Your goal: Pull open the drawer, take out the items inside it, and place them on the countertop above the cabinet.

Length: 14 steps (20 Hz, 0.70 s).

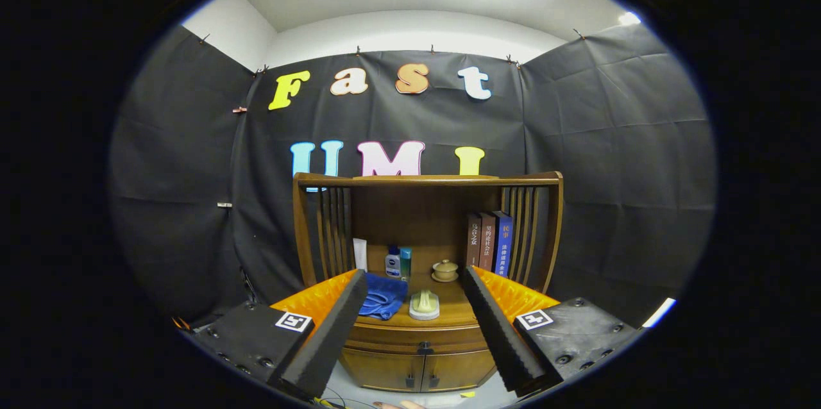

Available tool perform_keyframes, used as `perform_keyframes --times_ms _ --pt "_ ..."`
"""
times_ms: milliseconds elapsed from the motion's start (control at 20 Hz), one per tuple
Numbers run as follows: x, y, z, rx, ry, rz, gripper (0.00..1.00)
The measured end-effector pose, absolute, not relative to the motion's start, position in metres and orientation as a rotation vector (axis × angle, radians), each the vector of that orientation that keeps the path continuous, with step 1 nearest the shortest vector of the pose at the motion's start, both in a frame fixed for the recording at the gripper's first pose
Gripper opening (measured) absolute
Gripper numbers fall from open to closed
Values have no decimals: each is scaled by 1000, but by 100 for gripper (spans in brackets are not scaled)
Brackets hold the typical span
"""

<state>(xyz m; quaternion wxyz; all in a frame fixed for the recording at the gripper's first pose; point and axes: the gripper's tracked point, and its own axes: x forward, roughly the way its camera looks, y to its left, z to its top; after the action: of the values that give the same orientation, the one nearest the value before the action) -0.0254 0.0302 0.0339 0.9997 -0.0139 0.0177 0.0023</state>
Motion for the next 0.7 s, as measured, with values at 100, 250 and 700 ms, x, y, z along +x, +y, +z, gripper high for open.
perform_keyframes --times_ms 100,250,700 --pt "-26 30 35 -29 33 1 100" --pt "-26 29 35 -25 31 -6 100" --pt "-20 30 29 -23 47 -7 100"
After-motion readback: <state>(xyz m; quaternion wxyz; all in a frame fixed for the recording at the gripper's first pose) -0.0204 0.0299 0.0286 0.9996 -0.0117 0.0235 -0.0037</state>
